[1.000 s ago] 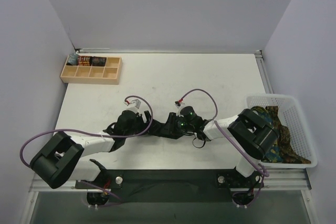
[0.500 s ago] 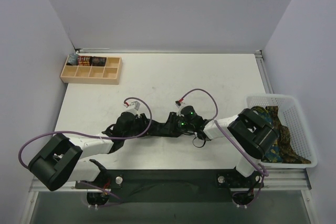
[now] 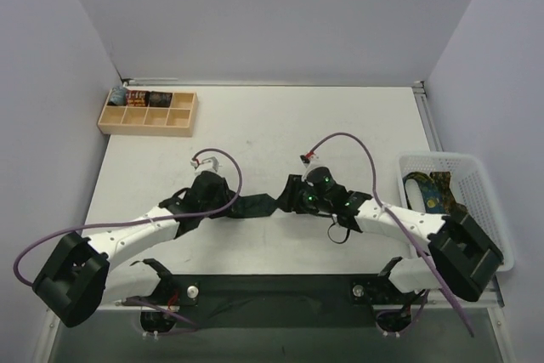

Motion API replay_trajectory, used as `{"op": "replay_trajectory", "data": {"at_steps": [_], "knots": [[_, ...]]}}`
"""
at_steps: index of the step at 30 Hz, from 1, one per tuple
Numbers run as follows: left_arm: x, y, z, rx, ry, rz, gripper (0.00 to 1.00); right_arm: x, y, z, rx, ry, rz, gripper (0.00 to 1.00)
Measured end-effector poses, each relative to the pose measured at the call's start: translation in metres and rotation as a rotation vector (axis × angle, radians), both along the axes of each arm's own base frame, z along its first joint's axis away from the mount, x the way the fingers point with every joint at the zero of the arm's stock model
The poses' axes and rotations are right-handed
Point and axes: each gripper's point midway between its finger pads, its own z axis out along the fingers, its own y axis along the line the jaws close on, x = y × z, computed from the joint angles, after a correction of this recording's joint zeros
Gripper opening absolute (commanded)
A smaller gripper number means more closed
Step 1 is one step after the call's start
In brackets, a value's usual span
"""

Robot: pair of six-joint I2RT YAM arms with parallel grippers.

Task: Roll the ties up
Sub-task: Roll the tie

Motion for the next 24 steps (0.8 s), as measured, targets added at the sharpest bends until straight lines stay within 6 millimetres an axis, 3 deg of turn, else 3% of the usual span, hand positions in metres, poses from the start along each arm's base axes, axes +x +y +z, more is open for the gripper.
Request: {"op": "replay_trajectory", "data": {"at_steps": [6, 13, 19, 24], "knots": [[0.001, 0.035, 0.012, 0.250, 0.035, 0.083, 0.26, -0.010, -0.038, 0.020, -0.109, -0.070, -0.022, 0.40], [-0.001, 0.069, 0.002, 0.591, 0.134, 0.150, 0.26, -0.036, -0.073, 0.023, -0.182, -0.073, 0.006, 0.40], [0.004, 0.078, 0.000, 0.844, 0.158, 0.181, 0.27, -0.059, -0.093, 0.007, -0.207, -0.042, 0.033, 0.40], [0.006, 0.069, 0.001, 1.032, 0.142, 0.143, 0.32, -0.071, -0.104, 0.001, -0.221, -0.037, 0.056, 0.40]]}}
